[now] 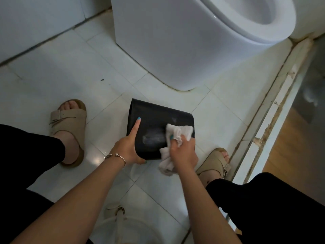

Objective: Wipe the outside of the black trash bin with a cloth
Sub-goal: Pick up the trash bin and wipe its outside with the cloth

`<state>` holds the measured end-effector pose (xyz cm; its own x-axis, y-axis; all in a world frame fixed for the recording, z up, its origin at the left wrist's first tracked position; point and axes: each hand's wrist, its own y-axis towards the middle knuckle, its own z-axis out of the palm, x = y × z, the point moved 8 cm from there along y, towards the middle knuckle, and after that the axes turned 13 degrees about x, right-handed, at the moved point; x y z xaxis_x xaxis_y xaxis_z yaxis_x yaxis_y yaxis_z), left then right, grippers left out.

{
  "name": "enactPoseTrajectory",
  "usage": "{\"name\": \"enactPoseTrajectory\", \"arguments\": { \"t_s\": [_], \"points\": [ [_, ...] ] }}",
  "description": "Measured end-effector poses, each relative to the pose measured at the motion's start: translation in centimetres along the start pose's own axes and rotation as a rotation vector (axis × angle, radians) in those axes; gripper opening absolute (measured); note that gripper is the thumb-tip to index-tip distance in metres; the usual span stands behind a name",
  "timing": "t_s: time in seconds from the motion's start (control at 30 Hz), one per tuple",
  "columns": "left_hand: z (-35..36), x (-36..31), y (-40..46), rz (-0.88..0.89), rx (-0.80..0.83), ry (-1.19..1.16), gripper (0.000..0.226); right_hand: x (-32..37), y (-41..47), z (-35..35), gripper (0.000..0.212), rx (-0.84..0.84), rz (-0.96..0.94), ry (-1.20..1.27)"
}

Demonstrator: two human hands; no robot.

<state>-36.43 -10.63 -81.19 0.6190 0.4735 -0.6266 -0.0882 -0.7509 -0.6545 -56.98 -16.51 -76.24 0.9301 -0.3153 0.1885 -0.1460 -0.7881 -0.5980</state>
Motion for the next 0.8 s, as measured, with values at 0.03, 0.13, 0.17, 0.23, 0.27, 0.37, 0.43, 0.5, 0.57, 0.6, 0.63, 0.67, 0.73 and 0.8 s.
{"name": "enactPoseTrajectory", "arguments": {
  "t_s": [0.03,0.13,0.17,0.23,0.27,0.37,0.43,0.5,0.57,0.6,0.63,0.67,0.73,0.8],
  "points": [
    [0.0,-0.1,-0.1,0.002,0.004,0.003,0.150,-1.2,0.5,-0.5,0.034,-0.023,0.061,0.034],
    [0.2,-0.2,0.0,0.004,0.010,0.010,0.150,-1.8,0.8,-0.6,0.035,-0.093,0.166,0.146],
    [0.3,-0.2,0.1,0.001,0.007,0.005,0.149,-0.9,0.3,-0.1,0.036,-0.100,0.173,0.169],
    [0.2,-0.2,0.2,0.005,-0.017,-0.001,0.145,2.2,-1.1,1.7,0.037,-0.064,0.077,0.122],
    [0.2,-0.1,0.3,0.010,-0.024,0.003,0.142,4.0,-2.0,2.8,0.039,-0.027,-0.016,0.060],
    [0.4,0.3,0.2,0.000,-0.002,0.019,0.137,7.2,-3.6,3.8,0.039,0.041,-0.278,-0.079],
    [0.2,0.2,0.2,-0.017,0.007,0.008,0.145,6.1,-2.5,2.4,0.036,0.028,-0.325,-0.161],
    [0.1,0.1,0.1,-0.027,0.010,0.004,0.149,2.6,-0.7,0.6,0.035,0.004,-0.212,-0.175],
    [0.0,-0.2,-0.2,-0.019,0.002,0.012,0.149,-1.0,0.4,-0.8,0.036,-0.022,-0.020,-0.090],
    [0.1,-0.2,-0.2,-0.019,0.002,0.013,0.149,-1.7,0.5,-0.9,0.036,-0.039,0.044,-0.059],
    [0.1,-0.3,-0.1,-0.018,0.003,0.014,0.148,-1.5,0.3,-0.7,0.036,-0.053,0.077,-0.041],
    [0.2,-0.3,0.0,-0.016,-0.004,0.009,0.148,-0.5,-0.2,-0.1,0.037,-0.051,0.071,-0.020],
    [0.1,-0.3,0.0,-0.015,-0.019,0.003,0.145,2.8,-1.9,2.0,0.037,-0.004,-0.063,-0.014],
    [0.4,0.1,-0.2,-0.017,-0.010,0.003,0.138,5.9,-4.1,4.1,0.041,0.051,-0.270,-0.092]
  ]
}}
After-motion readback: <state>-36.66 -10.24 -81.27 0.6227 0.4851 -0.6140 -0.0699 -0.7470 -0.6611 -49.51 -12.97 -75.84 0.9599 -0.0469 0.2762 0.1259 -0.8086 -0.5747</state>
